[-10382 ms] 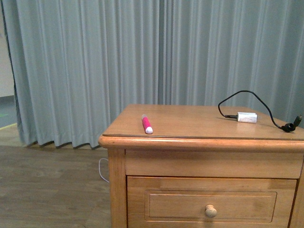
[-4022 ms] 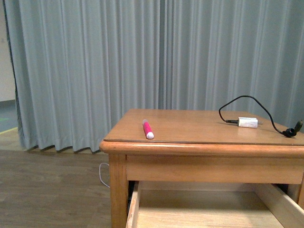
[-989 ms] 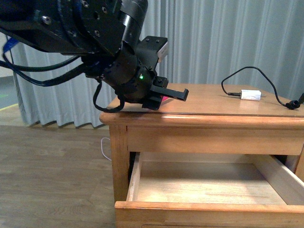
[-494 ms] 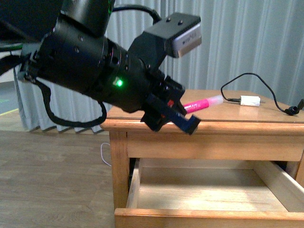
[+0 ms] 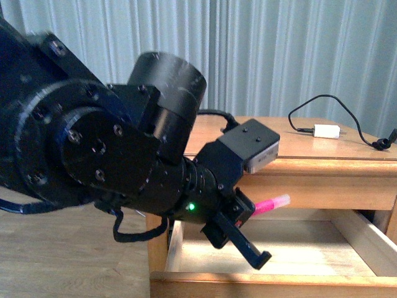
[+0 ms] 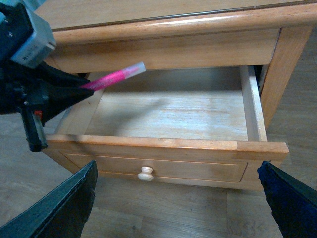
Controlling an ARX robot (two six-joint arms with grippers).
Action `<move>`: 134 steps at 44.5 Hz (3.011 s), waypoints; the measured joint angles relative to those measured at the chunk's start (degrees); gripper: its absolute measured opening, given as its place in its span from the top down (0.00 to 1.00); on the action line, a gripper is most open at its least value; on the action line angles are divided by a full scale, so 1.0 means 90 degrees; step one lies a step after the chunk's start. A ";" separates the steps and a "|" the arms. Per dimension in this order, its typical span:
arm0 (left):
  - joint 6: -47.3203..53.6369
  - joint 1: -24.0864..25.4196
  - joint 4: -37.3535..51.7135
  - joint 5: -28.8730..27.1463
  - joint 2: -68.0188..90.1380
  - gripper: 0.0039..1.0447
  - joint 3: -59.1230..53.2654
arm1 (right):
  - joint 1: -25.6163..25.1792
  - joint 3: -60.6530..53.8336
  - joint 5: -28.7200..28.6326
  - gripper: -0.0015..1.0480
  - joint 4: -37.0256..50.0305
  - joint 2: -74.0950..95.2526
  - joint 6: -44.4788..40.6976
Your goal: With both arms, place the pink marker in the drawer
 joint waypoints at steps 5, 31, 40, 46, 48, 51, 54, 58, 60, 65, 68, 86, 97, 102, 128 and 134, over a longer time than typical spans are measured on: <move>-0.0095 -0.0017 0.0153 -0.0148 0.0325 0.87 0.0029 | 0.0000 0.0000 0.0000 0.08 0.0000 0.0000 -0.0002; -0.0255 -0.0131 0.0335 -0.0542 -0.0248 0.28 -0.0427 | 0.0000 0.0000 0.0000 0.08 0.0000 0.0000 -0.0002; -0.0670 -0.0063 0.0835 -0.0998 -0.1579 0.04 -0.1151 | 0.0000 0.0000 0.0000 0.08 0.0000 0.0000 0.0000; -0.1139 0.0175 0.0976 -0.1304 -0.2703 0.06 -0.1826 | 0.0000 0.0000 0.0000 0.08 0.0000 0.0000 -0.0002; -0.1314 0.0265 0.0988 -0.1384 -0.3106 0.06 -0.2072 | 0.0000 0.0000 0.0000 0.08 0.0000 0.0000 -0.0002; -0.1535 0.0381 0.0979 -0.1445 -0.3728 0.06 -0.2448 | 0.0000 0.0000 0.0000 0.08 0.0000 0.0000 0.0000; -0.1812 0.0478 0.0896 -0.1467 -0.4408 0.06 -0.2856 | 0.0000 0.0000 0.0000 0.08 0.0000 0.0000 0.0000; -0.2125 0.0612 0.0651 -0.1491 -0.5343 0.06 -0.3410 | 0.0000 0.0000 0.0000 0.08 0.0000 0.0000 -0.0002; -0.2329 0.0697 0.0476 -0.1501 -0.5797 0.06 -0.3667 | 0.0000 0.0000 0.0000 0.08 0.0000 0.0000 -0.0002; -0.2953 0.1003 -0.0248 -0.1775 -0.7145 0.06 -0.4418 | 0.0000 0.0000 0.0000 0.08 0.0000 0.0000 -0.0002; -0.3422 0.1197 -0.0906 -0.2106 -0.8123 0.06 -0.4952 | 0.0000 0.0000 0.0000 0.08 0.0000 0.0000 0.0000; -0.4102 0.1685 -0.0753 -0.2504 -0.9452 0.16 -0.5923 | 0.0000 0.0000 -0.0002 0.08 0.0000 0.0000 -0.0002; -0.3538 0.2234 -0.0228 -0.2098 -1.0054 0.59 -0.6688 | 0.0000 0.0000 0.0000 0.08 0.0000 0.0000 -0.0002; -0.3478 0.2871 -0.0245 -0.1304 -1.0350 0.83 -0.6929 | 0.0000 0.0000 0.0000 0.08 0.0000 0.0000 -0.0002; -0.3458 0.3215 -0.1154 -0.1158 -1.1939 0.96 -0.7570 | 0.0000 0.0000 -0.0002 0.08 0.0000 0.0000 0.0000; -0.3436 0.3215 -0.1156 -0.1156 -1.2016 0.96 -0.7567 | 0.0000 0.0000 -0.0010 0.08 -0.0002 0.0000 -0.0002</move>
